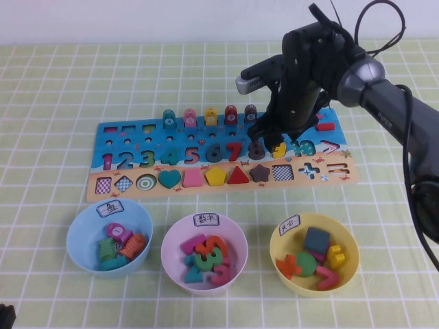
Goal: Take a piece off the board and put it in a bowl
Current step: Pick up the "number 9"
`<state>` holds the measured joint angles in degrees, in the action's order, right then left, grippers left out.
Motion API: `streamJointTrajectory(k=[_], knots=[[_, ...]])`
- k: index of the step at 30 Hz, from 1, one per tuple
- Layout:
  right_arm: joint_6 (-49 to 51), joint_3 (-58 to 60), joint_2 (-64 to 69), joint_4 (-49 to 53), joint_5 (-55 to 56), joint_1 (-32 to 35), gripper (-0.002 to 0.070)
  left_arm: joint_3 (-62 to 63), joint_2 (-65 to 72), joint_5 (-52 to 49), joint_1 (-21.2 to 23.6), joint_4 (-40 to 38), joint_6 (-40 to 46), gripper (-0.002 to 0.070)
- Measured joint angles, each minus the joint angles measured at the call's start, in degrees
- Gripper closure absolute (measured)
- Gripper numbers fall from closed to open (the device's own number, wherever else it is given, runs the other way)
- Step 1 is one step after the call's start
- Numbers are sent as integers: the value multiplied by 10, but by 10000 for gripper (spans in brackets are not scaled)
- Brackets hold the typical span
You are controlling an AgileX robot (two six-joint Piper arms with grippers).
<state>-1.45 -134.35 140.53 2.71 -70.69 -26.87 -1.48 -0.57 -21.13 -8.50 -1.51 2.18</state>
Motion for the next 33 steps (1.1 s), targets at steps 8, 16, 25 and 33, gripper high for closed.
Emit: streamJointTrajectory(k=[8,16,25,33], knots=[[10,0,1,0,0,0,290,0,0,0,0,0,0,680],[14,-1,12,-3,0,0,306,0,0,0,0,0,0,680],[14,-1,12,-6,0,0,442,0,0,0,0,0,0,680],[14,-1,12,-6,0,0,442,0,0,0,0,0,0,680]])
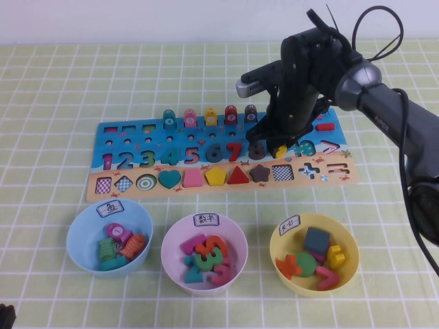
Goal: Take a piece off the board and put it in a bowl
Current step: Pick up the "number 9"
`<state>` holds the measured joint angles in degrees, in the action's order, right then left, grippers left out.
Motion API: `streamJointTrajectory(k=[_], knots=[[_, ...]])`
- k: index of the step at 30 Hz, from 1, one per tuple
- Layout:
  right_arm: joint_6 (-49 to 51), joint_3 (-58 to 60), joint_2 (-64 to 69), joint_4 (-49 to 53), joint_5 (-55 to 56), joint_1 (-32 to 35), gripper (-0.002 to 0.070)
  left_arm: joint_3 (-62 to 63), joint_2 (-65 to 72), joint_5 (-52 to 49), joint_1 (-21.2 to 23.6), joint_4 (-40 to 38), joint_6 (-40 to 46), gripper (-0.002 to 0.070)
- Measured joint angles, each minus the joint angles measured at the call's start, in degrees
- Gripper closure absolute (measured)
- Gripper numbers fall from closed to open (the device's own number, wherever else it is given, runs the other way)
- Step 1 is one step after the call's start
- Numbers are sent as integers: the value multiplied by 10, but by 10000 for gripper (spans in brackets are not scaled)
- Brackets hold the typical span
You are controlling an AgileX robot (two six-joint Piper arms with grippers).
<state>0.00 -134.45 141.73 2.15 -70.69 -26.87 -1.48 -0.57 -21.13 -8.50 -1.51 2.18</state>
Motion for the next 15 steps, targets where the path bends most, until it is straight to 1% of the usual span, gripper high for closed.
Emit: streamJointTrajectory(k=[15], knots=[[0,0,-15,1,-1,0,443,0,0,0,0,0,0,680]])
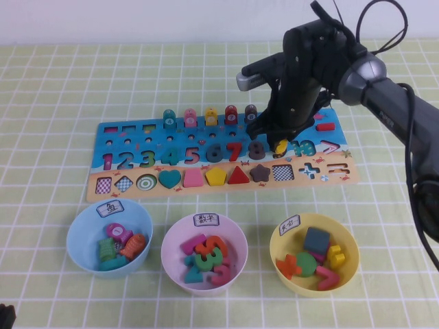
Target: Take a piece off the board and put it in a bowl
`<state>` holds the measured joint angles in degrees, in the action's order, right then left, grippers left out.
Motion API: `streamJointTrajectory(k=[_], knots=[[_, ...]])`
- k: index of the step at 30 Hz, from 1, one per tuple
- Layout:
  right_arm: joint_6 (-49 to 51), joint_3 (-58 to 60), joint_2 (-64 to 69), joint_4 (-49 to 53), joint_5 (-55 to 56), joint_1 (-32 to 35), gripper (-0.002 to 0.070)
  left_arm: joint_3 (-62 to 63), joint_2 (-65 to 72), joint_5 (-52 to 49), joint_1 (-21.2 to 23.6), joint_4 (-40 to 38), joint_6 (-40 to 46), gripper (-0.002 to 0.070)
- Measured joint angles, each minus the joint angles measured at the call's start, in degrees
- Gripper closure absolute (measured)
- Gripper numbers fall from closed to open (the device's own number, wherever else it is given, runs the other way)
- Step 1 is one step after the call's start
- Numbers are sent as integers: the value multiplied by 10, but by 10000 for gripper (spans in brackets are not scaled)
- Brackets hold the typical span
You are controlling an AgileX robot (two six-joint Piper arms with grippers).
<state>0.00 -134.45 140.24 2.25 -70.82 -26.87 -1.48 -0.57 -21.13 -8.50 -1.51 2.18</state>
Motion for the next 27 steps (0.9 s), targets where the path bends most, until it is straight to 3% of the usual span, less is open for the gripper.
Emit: streamJointTrajectory(k=[12,19,27], knots=[[0,0,-61,-4,-1,-19,443,0,0,0,0,0,0,680],[-30,51,-139,-7,-1,-109,443,0,0,0,0,0,0,680],[-43,219,-217,-12,-1,-224,443,0,0,0,0,0,0,679]])
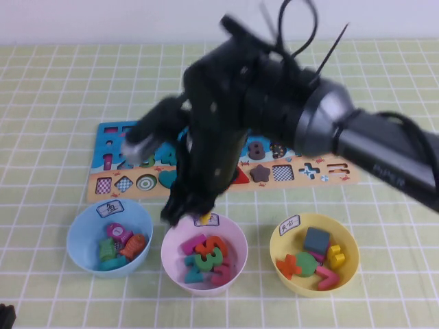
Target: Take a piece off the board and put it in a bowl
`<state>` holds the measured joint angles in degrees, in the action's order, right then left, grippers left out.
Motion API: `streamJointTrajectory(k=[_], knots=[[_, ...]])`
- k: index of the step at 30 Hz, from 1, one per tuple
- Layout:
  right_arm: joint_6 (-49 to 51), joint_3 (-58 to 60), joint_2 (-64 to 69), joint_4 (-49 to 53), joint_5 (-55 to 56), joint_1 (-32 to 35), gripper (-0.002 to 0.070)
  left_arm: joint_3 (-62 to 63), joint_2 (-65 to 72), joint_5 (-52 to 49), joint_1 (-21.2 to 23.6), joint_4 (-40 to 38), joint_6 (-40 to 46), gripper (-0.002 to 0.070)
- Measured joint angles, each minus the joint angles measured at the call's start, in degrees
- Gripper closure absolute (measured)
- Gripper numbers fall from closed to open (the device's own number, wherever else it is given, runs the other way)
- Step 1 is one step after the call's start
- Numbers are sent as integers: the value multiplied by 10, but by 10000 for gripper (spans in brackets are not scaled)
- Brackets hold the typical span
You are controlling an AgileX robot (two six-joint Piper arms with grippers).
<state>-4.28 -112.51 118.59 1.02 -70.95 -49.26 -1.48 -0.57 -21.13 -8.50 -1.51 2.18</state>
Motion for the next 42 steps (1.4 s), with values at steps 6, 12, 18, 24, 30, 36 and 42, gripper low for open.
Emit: streamJointTrajectory(k=[6,12,18,24,30,36,42], knots=[[-1,55,0,1,0,-27,443,0,0,0,0,0,0,680],[-3,60,20,9,2,-27,443,0,0,0,0,0,0,680],[-15,60,24,9,3,-27,413,0,0,0,0,0,0,680],[-16,60,24,11,3,-27,241,0,0,0,0,0,0,680],[5,60,-5,24,3,-27,463,0,0,0,0,0,0,680],[-19,82,-113,-56,66,-27,672,0,0,0,0,0,0,680],[-55,181,-244,-108,212,-27,689,0,0,0,0,0,0,680]])
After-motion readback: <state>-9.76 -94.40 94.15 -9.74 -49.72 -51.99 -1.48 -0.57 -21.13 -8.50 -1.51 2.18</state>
